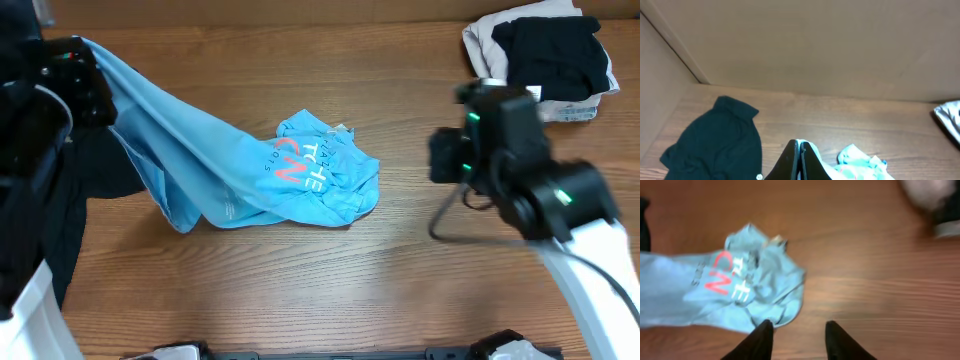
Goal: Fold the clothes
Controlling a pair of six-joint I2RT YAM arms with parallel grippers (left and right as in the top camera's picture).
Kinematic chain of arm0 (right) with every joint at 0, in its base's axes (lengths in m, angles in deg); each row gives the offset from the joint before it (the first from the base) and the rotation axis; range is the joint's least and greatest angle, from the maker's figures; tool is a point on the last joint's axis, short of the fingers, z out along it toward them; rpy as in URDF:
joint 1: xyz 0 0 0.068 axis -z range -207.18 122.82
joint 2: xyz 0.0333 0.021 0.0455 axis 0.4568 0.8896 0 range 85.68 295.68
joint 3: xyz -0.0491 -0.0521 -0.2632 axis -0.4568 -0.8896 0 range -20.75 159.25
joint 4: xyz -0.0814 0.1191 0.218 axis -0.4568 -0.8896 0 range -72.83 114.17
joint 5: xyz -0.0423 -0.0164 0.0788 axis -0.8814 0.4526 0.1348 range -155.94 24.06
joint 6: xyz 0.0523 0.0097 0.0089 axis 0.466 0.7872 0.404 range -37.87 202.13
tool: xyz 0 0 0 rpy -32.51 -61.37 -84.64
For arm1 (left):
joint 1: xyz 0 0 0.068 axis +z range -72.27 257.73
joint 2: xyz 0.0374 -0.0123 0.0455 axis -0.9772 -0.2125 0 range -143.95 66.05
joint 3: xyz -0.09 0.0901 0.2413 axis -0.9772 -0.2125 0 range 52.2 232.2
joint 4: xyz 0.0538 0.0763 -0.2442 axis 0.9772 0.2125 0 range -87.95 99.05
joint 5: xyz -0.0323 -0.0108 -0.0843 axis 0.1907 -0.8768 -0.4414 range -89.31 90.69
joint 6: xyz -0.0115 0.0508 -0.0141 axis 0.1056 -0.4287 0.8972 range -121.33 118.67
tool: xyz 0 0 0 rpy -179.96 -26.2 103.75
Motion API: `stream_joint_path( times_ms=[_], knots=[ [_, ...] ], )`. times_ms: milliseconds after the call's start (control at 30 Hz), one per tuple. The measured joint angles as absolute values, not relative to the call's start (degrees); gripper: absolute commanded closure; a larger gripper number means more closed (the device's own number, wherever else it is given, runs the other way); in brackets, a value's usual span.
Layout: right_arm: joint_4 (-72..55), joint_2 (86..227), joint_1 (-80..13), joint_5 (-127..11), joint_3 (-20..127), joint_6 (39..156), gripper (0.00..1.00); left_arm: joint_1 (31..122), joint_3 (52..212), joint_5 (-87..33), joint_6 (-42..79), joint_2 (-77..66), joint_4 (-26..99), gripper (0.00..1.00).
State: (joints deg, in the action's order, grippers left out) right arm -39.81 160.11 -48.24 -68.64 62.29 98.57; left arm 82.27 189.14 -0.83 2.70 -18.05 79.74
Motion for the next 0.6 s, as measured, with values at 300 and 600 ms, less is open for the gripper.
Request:
stream_joint_path(
  times_ms=[300, 600],
  knots=[
    [-39.0, 177.1, -52.0, -56.4, 60.9, 100.1, 0.46, 82.3, 189.1, -1.9, 2.7, -22.0, 80.6, 0.96],
    [-29.4, 186.5, -66.4, -55.5, 60.5, 95.9, 0.34, 82.3, 189.1, -2.1, 2.7, -22.4, 80.6, 0.96]
  ],
)
